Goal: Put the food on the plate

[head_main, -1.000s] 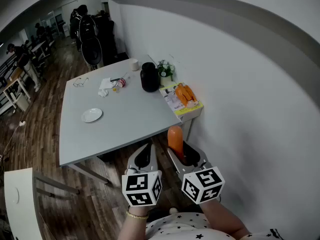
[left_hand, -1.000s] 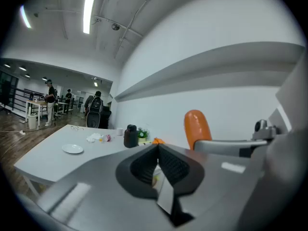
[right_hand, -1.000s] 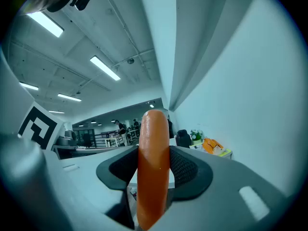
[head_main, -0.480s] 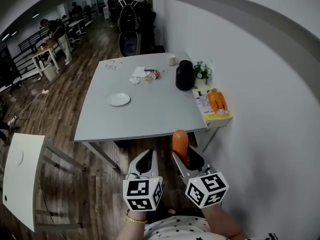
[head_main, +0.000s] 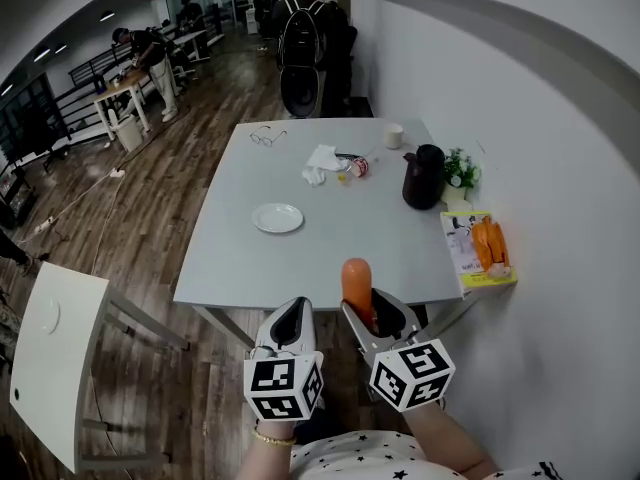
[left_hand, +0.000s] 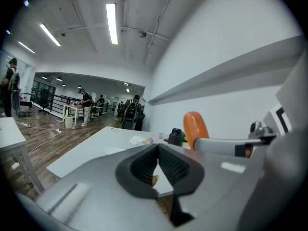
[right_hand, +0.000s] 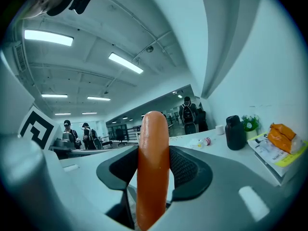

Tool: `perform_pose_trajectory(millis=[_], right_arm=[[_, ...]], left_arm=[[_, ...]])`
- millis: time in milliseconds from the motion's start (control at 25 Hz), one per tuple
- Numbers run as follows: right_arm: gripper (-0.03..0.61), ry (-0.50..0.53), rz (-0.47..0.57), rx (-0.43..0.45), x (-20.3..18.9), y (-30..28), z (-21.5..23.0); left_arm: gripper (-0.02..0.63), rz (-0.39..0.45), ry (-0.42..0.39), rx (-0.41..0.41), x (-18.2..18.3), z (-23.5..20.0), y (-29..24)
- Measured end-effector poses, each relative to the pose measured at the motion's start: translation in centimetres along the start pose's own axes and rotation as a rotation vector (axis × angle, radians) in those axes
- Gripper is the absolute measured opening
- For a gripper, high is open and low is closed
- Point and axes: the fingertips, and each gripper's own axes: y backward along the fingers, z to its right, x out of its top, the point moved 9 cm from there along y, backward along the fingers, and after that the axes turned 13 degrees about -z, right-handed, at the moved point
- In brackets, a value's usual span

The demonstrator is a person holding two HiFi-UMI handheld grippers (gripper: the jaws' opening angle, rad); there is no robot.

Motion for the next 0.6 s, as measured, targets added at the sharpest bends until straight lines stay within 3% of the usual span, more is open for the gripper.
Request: perform_pose_trajectory(millis=[320, 600], right_arm=[[0.202, 0.015, -0.017, 0.001, 5.7, -12.1, 0.8], [0.202, 0.028, -0.066, -0.008, 7.4, -21.0, 1.2]], left_arm=[[0.008, -0.003, -0.003, 0.026, 5.8, -9.4, -7.6], [0.008, -0.021, 0.011, 0.015, 7.6, -16.5, -13.1]])
